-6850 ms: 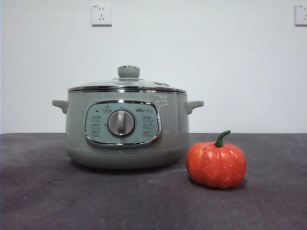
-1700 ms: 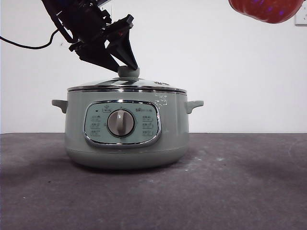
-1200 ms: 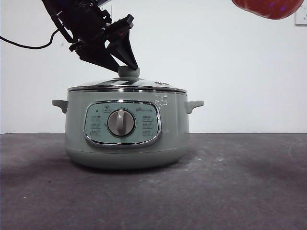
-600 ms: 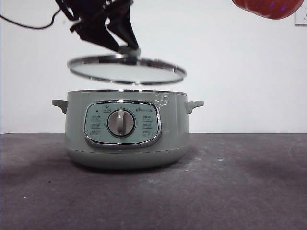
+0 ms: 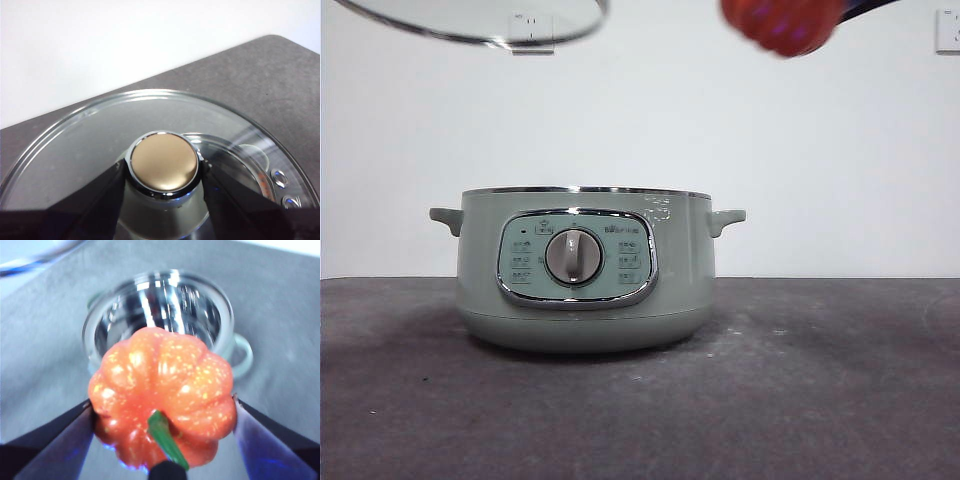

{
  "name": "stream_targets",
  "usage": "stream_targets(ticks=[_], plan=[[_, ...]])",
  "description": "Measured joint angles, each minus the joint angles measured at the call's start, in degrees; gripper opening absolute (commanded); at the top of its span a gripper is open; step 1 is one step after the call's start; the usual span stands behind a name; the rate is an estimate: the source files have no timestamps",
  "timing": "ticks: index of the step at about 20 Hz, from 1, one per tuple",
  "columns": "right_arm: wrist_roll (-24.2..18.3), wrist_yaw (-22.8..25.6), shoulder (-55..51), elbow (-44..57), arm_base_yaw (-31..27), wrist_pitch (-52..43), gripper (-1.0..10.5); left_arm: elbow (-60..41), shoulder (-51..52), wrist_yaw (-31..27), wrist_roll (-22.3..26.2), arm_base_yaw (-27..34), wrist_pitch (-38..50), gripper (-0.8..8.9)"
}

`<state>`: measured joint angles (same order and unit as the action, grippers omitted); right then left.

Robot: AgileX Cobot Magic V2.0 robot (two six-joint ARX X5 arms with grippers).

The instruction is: Pick up the pumpkin,open the lid,put the pumpkin in the pot,close the lid

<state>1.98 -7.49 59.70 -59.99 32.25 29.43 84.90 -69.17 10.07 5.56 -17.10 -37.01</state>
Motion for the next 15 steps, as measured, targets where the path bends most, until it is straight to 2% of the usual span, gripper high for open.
stream_targets(ticks=[4,15], plan=[[0.0,-2.7,11.8,-4.1,0.0,-6.8,-0.1,0.1,6.8,0.0,0.0,1.2,-7.2,-0.08],[-1.8,-3.0,43.9,-28.5,1.6,-7.7,-0.1,0.1,15.7,0.1,0.0,1.2,-14.8,-0.08]])
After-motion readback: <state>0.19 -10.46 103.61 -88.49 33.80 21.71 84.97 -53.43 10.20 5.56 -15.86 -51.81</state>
